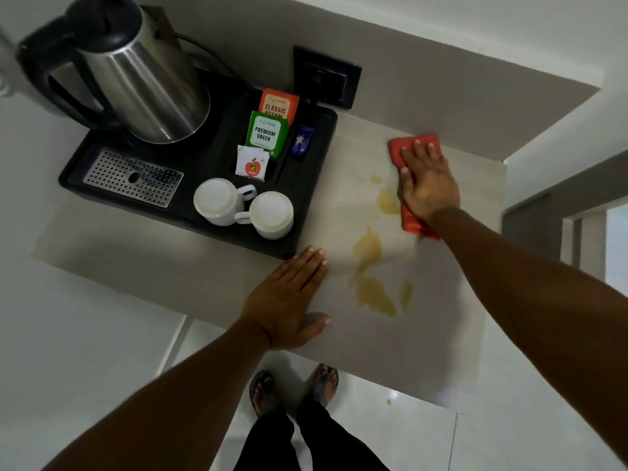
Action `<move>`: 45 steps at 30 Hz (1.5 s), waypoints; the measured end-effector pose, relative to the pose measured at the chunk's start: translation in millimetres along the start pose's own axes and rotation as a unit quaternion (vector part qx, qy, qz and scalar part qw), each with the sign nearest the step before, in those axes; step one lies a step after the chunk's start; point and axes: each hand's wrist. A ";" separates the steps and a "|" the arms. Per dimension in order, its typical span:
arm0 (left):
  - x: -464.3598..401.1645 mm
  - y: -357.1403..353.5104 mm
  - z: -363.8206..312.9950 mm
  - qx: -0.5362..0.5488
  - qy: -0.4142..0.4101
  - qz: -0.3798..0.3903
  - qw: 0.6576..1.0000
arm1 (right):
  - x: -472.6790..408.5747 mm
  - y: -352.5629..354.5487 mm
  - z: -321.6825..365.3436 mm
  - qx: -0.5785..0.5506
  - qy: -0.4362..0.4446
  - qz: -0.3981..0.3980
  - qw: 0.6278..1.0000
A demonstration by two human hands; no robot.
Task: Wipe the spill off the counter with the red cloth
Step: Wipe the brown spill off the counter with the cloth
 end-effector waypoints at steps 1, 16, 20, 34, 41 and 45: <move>-0.2 -0.7 0.4 -0.001 0.001 0.002 1.000 | -2.1 -5.2 6.1 0.007 0.025 0.023 0.999; 0.4 0.5 0.1 0.015 -0.002 0.006 1.000 | -37.7 -16.0 30.8 -0.003 0.113 0.060 0.992; 1.5 -2.2 0.9 0.017 0.001 0.000 1.000 | 0.9 -17.6 26.8 0.007 0.201 0.120 0.972; 0.3 -0.6 0.1 0.010 -0.001 -0.001 1.000 | -14.2 -24.7 44.8 0.018 0.167 0.107 0.980; 0.8 -3.7 1.2 0.009 -0.008 -0.021 1.000 | 51.7 6.2 -7.8 0.014 0.186 0.115 0.976; 0.1 -2.9 2.8 0.007 -0.009 -0.011 1.000 | 5.4 -2.4 17.9 -0.004 0.112 0.086 0.990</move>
Point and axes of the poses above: each hand's wrist, its own x-axis away from the middle knuckle, its own y-axis out of the back of the hand, z = x × y, and after that the axes turned 14 degrees about -x, right-handed
